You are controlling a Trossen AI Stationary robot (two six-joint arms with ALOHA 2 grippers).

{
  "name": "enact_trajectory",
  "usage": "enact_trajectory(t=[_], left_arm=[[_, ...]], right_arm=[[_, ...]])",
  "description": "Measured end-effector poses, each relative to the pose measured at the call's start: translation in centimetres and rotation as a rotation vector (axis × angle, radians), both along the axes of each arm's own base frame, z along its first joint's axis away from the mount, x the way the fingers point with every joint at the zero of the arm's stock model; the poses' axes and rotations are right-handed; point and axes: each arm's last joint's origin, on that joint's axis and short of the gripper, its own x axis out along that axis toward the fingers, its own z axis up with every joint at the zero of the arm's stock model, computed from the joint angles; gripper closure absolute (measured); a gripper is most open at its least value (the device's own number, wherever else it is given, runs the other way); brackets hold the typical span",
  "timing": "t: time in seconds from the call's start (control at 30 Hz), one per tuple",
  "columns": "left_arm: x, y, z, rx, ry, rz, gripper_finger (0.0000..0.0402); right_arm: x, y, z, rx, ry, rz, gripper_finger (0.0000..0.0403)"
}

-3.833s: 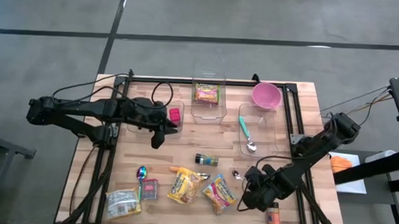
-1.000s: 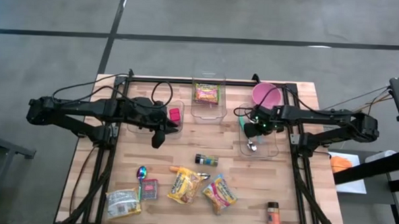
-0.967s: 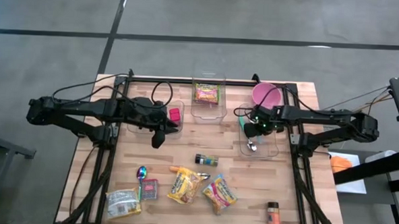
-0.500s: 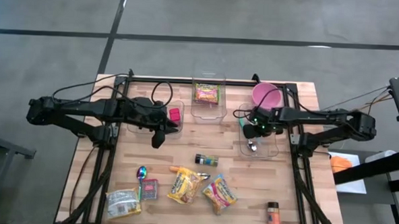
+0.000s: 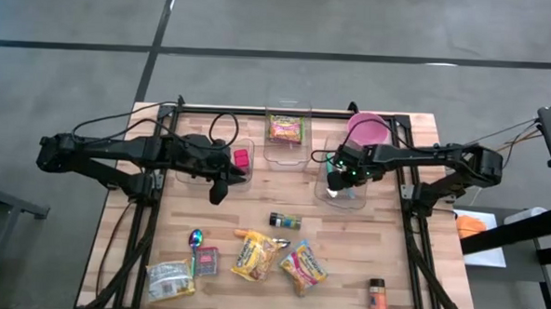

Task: Pick & Place Food Item
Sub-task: Put the blue spoon into the right transparent bin, then put the orange seasoning bottle into the left transparent bin

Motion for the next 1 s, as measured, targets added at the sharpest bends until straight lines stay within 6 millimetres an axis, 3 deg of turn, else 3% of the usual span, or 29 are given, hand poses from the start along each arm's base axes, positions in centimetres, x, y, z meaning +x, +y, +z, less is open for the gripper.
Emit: enact_trajectory(t=[0.53,0.83,1.0], left_arm=[[-0.17,0.0,-0.24,-0.002,0.03,0.001,0.0293],[-0.19,-0.01,-0.27,0.007,0.034,-0.005,0.0293],[-0.19,-0.01,-0.27,0.007,0.035,-0.006,0.0293]], right_arm=[[-0.1,0.0,0.13,-0.011,-0.002,-0.018,0.0368],[-0.12,-0.02,0.14,-0.022,0.0,-0.002,0.024],[-0.11,-0.01,0.18,-0.02,-0.004,0.003,0.0191]])
